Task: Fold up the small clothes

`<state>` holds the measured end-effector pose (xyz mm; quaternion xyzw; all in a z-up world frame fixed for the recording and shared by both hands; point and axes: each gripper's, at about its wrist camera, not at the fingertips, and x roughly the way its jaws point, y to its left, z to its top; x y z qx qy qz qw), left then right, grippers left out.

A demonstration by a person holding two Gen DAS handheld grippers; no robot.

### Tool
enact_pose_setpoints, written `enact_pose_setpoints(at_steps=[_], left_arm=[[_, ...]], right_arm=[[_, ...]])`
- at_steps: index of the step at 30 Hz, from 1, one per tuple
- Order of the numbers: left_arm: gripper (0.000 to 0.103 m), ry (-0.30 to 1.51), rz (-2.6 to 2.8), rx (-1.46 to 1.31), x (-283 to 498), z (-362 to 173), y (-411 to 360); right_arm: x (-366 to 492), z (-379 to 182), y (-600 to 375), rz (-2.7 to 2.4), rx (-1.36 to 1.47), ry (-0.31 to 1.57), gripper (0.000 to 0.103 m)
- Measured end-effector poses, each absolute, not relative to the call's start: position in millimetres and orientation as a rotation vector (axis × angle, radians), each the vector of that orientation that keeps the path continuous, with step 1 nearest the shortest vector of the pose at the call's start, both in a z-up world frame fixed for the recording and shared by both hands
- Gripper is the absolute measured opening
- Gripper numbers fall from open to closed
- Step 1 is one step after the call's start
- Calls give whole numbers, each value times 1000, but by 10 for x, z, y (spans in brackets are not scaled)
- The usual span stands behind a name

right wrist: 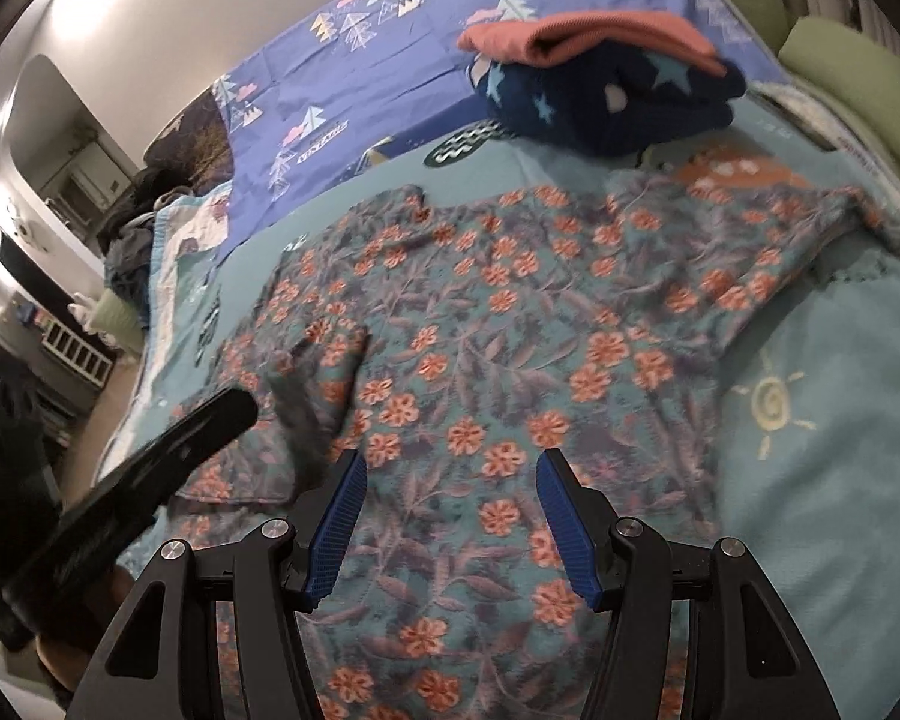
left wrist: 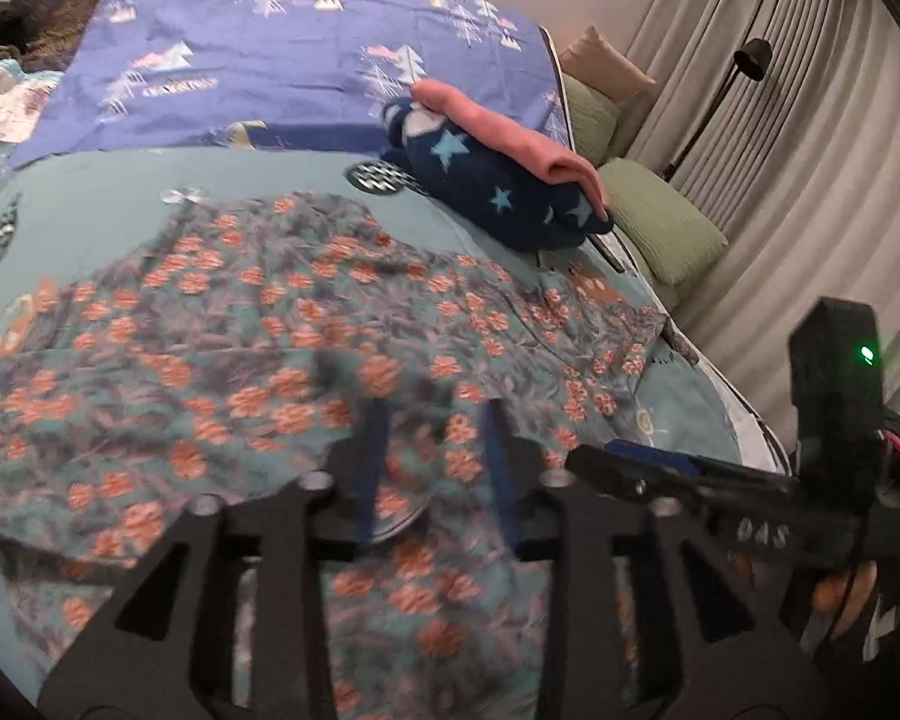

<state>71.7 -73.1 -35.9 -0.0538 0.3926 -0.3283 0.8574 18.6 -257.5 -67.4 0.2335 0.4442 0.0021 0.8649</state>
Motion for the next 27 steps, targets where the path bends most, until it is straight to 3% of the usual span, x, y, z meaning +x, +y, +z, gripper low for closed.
enact_pose_setpoints(at_steps=[8,11,17,19,20,23,27], left_arm=[[63,760,-455,-95,594,-382,30],[63,787,-355,-121,598,-494,359],[64,795,-159,-102,617,-653,768],[69,799,-114,-84,602,-701,864],[72,806,-100,-89,603,-725,914],[72,828,-78,-98,612,-809,1017],[72,850,-54,-66,693,-929,1016]], right_arm=[[490,-740,-2232,158,461,997,61],[624,-717,-2074,195,437,1006,69],[1060,-772,-1712,161,276,1051,70],[1189,-850,-1646,111,220,1084,49],[1238,-890,-1642,82,203,1099,3],[1203,-843,-1823,63,306,1055,4],[893,-428,-2181,74,409,825,4]])
